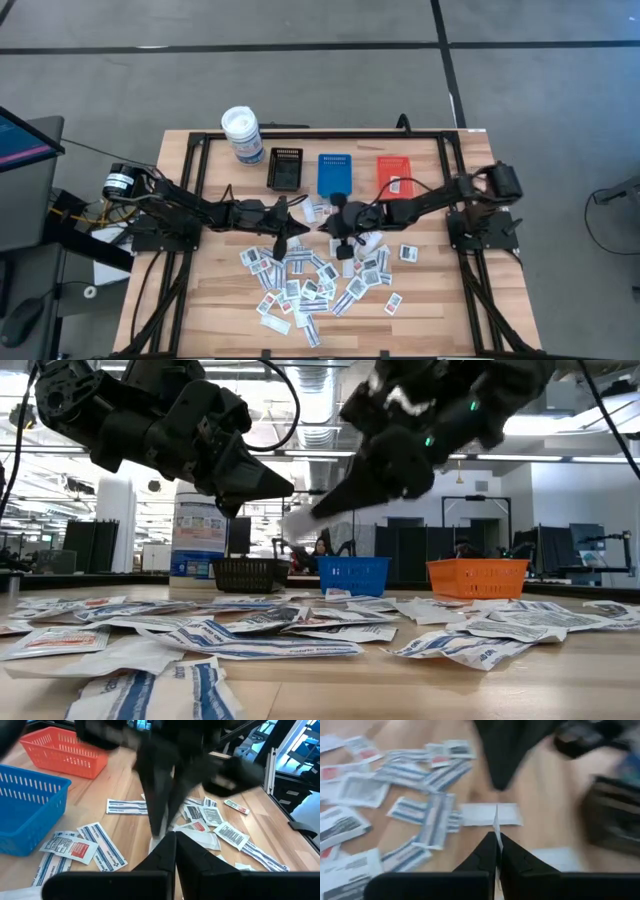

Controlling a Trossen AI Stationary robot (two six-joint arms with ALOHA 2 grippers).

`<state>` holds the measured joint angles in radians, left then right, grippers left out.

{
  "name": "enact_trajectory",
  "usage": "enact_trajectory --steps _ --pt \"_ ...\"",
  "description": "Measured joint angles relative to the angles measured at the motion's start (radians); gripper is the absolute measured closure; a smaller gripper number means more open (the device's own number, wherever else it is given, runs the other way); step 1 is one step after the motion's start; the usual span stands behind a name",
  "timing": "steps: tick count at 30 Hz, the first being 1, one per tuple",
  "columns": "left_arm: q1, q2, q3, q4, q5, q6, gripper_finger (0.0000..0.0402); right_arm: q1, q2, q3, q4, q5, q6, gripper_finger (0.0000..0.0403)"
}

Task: Pick & Place First Aid Supplies
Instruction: Put the orange ointment pack into the orange bin

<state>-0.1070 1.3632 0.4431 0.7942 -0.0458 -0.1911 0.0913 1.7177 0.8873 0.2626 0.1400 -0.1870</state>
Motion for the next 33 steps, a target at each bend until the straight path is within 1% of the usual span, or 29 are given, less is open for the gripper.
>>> enact_trajectory --steps 2,4,8,9,10,12,16,20,23,26,30,33 --pt "0.0 0.0 0.0 0.0 0.0 0.0 0.0394 0.008 -0.062 0.001 -0.092 0.101 0.005 0.0402" --pt "0.0 0.0 0.0 0.0 0.0 0.0 0.0394 0.017 -0.13 0.0 -0.196 0.226 0.005 0.0402" --pt "0.0 0.0 0.0 0.0 0.001 0.0 0.0394 0.026 -0.274 0.001 -0.418 0.553 0.014 0.0402" --pt "0.0 0.0 0.0 0.0 0.001 0.0 0.0394 0.021 -0.303 0.001 -0.475 0.616 0.022 0.0402" --pt "0.0 0.0 0.0 0.0 0.001 0.0 0.0394 0.011 -0.333 0.001 -0.535 0.671 0.038 0.0402" --pt "0.0 0.0 0.0 0.0 0.001 0.0 0.0394 -0.016 -0.383 0.001 -0.637 0.718 0.09 0.0402" --pt "0.0 0.0 0.0 0.0 0.001 0.0 0.0394 -0.095 -0.45 0.001 -0.813 0.709 0.226 0.0402" --pt "0.0 0.0 0.0 0.0 0.001 -0.001 0.0394 -0.211 -0.455 0.0 -0.958 0.604 0.315 0.0402" --pt "0.0 0.0 0.0 0.0 0.001 -0.001 0.0394 -0.298 -0.427 -0.023 -0.976 0.493 0.32 0.0402" --pt "0.0 0.0 0.0 0.0 0.001 -0.001 0.0394 -0.369 -0.377 -0.044 -0.977 0.394 0.268 0.0402" --pt "0.0 0.0 0.0 0.0 0.001 -0.001 0.0394 -0.429 -0.3 -0.046 -0.962 0.381 0.253 0.0402" --pt "0.0 0.0 0.0 0.0 0.001 -0.001 0.0394 -0.455 -0.254 -0.046 -0.958 0.38 0.207 0.0402"
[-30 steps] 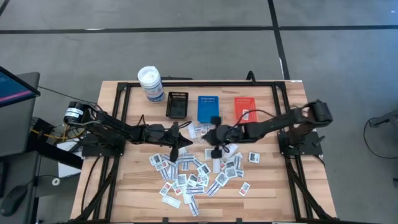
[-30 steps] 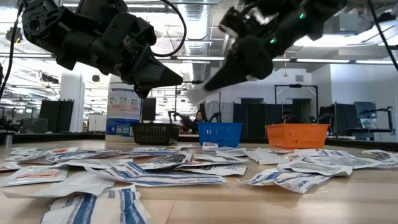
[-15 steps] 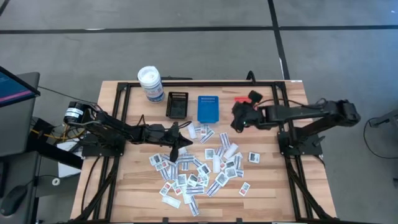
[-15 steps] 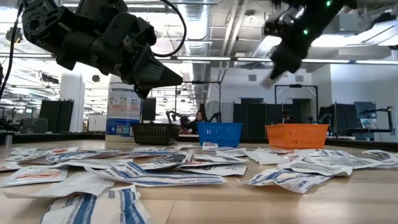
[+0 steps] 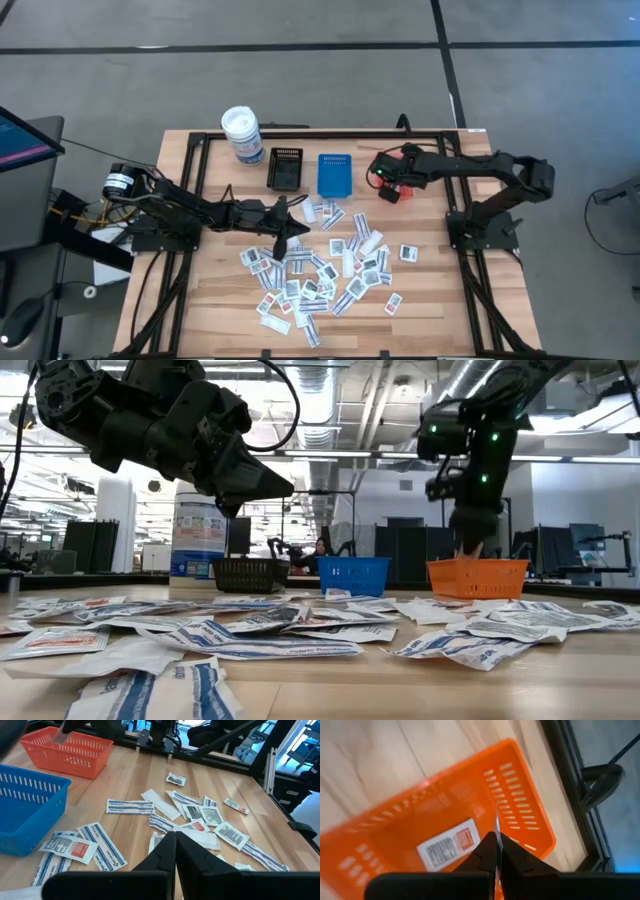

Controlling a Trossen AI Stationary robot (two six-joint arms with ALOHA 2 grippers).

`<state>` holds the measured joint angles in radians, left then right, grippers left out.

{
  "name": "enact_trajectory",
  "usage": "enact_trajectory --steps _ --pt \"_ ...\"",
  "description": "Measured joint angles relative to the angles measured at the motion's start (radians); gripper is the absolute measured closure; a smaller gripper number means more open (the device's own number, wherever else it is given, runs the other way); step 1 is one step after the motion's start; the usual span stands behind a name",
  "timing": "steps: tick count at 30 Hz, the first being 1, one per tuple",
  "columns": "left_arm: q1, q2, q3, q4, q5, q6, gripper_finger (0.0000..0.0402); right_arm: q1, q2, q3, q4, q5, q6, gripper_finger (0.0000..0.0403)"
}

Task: Pick & Place First Aid Supplies
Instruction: Put the orange ointment pack into the orange bin

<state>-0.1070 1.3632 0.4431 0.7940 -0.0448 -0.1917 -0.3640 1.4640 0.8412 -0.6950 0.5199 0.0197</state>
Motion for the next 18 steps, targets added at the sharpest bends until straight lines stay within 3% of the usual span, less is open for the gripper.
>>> enact_trajectory --steps 6,18 --pt "0.0 0.0 0.0 0.0 0.0 0.0 0.0394 -0.031 0.081 0.0 0.0 -0.004 -0.038 0.0387" --pt "0.0 0.0 0.0 0.0 0.0 0.0 0.0394 0.004 0.084 0.001 -0.002 -0.026 -0.019 0.0299"
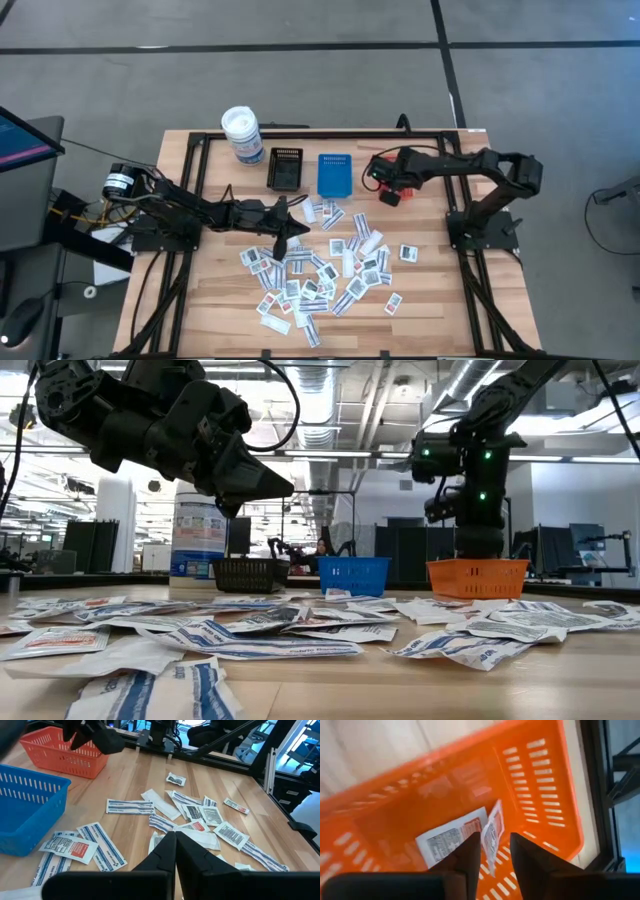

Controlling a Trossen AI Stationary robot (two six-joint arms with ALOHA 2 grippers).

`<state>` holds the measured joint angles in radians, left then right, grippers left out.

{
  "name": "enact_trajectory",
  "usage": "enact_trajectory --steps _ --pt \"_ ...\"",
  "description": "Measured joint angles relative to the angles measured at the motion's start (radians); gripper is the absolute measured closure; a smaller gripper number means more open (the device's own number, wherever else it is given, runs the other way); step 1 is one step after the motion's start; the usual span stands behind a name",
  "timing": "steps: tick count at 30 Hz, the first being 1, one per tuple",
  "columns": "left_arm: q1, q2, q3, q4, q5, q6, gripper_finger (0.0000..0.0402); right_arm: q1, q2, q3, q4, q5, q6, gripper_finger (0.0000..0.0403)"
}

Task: Pick & Place First Aid Supplies
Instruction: Put the orange ointment pack into the orange bin

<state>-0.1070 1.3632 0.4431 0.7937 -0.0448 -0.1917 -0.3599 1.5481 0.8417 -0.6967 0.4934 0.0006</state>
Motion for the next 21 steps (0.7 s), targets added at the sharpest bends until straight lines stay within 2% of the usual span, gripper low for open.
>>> enact_trajectory --steps 8,15,21 --pt "0.0 0.0 0.0 0.0 0.0 0.0 0.0394 0.13 -0.128 0.0 -0.018 -0.003 0.013 0.0276" --pt "0.0 0.0 0.0 0.0 0.0 0.0 0.0394 0.265 -0.26 0.0 -0.022 -0.106 0.121 0.0274" --pt "0.0 0.0 0.0 0.0 0.0 0.0 0.0394 0.401 -0.302 0.0 -0.013 -0.135 0.238 0.0279"
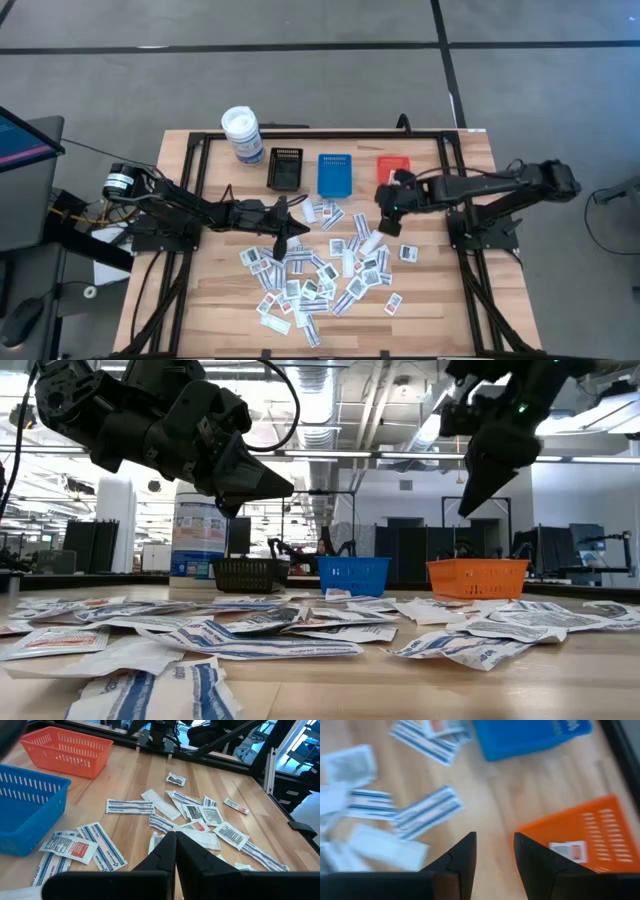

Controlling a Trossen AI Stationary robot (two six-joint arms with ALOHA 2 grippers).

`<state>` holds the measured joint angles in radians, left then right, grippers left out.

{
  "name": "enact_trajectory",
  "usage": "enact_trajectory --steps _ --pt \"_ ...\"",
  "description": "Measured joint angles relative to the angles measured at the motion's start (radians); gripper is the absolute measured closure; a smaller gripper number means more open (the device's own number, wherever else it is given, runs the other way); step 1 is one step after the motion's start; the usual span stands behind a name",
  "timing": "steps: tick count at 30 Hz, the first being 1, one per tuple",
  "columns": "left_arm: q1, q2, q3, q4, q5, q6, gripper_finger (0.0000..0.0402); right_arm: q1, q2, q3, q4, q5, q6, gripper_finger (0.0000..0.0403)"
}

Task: Pick & Place First Aid Supplies
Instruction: Put the orange ointment pack into the orange bin

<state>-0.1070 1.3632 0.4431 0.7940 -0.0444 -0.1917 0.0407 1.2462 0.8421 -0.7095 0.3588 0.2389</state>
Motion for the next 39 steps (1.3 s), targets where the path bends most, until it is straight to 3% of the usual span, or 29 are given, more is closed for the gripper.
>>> enact_trajectory --steps 6,12,23,28,39 --pt "0.0 0.0 0.0 0.0 0.0 0.0 0.0394 0.121 0.053 0.0 0.112 0.001 0.05 0.028" --pt "0.0 0.0 0.0 0.008 -0.005 -0.001 0.0394 0.168 0.191 0.0 0.37 0.001 0.05 0.0279" --pt "0.0 -0.001 0.0 0.007 -0.067 -0.078 0.0394 0.099 0.435 -0.001 0.758 0.008 0.059 0.028" --pt "0.003 -0.001 0.0 0.006 -0.068 -0.078 0.0389 0.05 0.527 0.0 0.909 0.008 0.166 0.028" --pt "0.003 -0.001 0.0 0.006 -0.067 -0.075 0.0373 -0.015 0.672 0.047 0.953 0.035 0.26 0.028"
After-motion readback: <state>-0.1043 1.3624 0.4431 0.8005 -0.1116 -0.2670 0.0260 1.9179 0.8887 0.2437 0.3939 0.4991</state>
